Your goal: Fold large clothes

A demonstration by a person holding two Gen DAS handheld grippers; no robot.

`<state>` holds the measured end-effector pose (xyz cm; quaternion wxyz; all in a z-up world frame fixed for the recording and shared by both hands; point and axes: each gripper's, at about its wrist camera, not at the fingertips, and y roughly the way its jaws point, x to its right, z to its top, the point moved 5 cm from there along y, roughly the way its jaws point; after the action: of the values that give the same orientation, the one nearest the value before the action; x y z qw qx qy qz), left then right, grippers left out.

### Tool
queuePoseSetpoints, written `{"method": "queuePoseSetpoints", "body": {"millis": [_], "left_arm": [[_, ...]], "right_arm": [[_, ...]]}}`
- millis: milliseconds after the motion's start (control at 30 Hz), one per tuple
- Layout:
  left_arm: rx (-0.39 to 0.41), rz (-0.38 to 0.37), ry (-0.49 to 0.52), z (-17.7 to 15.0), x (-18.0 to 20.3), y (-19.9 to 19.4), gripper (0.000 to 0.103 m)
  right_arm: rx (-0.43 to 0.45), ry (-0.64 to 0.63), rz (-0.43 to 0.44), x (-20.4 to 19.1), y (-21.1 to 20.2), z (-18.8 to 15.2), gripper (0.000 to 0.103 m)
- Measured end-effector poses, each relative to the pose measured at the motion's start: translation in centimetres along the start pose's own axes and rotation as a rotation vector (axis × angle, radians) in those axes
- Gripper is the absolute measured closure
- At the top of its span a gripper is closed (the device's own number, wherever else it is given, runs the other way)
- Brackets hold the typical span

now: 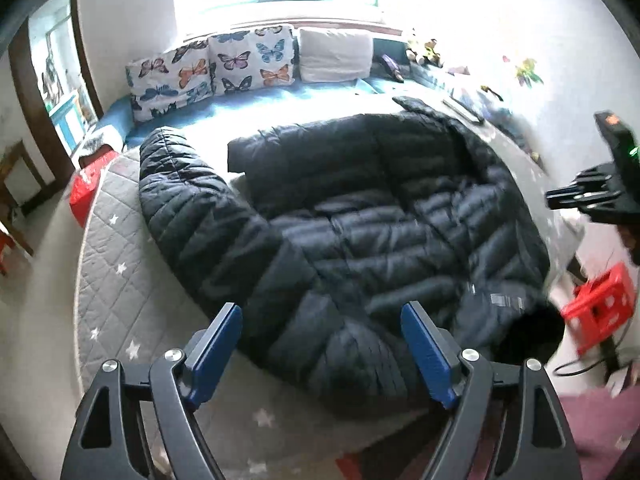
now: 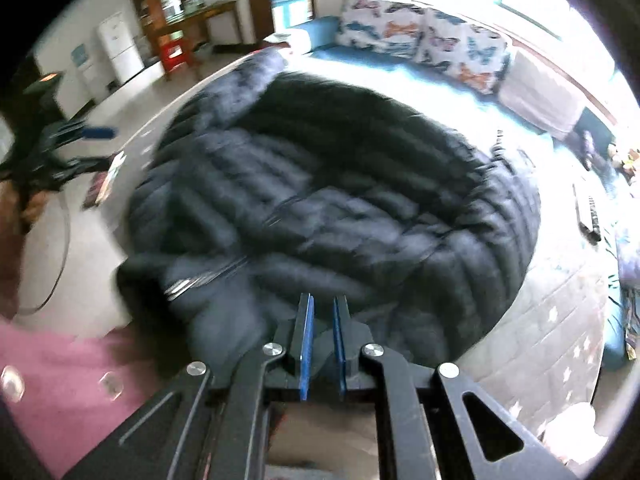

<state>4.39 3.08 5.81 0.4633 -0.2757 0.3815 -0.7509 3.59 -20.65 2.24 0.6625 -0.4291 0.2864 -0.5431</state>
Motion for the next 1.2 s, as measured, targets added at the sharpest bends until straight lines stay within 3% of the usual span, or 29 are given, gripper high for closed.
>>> {"method": "queuePoseSetpoints", "body": {"millis": [267, 400, 667, 833, 900, 967, 1067, 1133, 1167, 1200], "left_arm": [[-0.024, -0.024, -0.122, 9.1, -4.4, 7.0, 0.015], [-0.073, -0.055, -0.208, 12.9, -6.6, 11.4, 0.015], [-0.085, -0.163, -0.378, 16.8, -11.4, 17.5, 0.015], [-0.05, -0.199, -0.442, 18.3, -13.9, 18.7, 0.015], [-0.049, -0.211, -0.456, 18.7, -14.6, 19.0, 0.015], [-0.049, -0.217, -0.477, 19.2, -15.5, 19.8, 0.015], [-0.062, -0.228, -0.518, 20.1, -16.7, 21.2, 0.015], [-0.068, -0.251, -0.571, 20.4, -17.5, 22.2, 0.015], [-0.07, -0.267, -0.599, 20.6, -17.9, 22.8, 0.015], [-0.073, -0.297, -0.638, 20.7, -18.4, 23.4, 0.015]], "right_arm": [[-0.025, 0.16, 0.043, 6.3, 8.9, 7.0, 0.091], [-0.095, 0.198, -0.015, 8.9, 13.2, 7.8, 0.091], [-0.219, 0.284, -0.259, 14.7, 12.7, 2.7, 0.092], [-0.246, 0.393, -0.291, 16.0, 10.7, -1.9, 0.096], [-0.232, 0.454, -0.262, 15.8, 9.8, -2.4, 0.095], [-0.155, 0.471, -0.162, 15.5, 8.6, -1.2, 0.091], [-0.032, 0.575, 0.062, 16.4, 7.4, 2.0, 0.088], [0.001, 0.599, 0.147, 17.0, 7.8, 4.2, 0.072], [0.007, 0.604, 0.159, 17.4, 8.3, 5.4, 0.052], [0.007, 0.61, 0.165, 17.8, 8.9, 6.6, 0.039]]}}
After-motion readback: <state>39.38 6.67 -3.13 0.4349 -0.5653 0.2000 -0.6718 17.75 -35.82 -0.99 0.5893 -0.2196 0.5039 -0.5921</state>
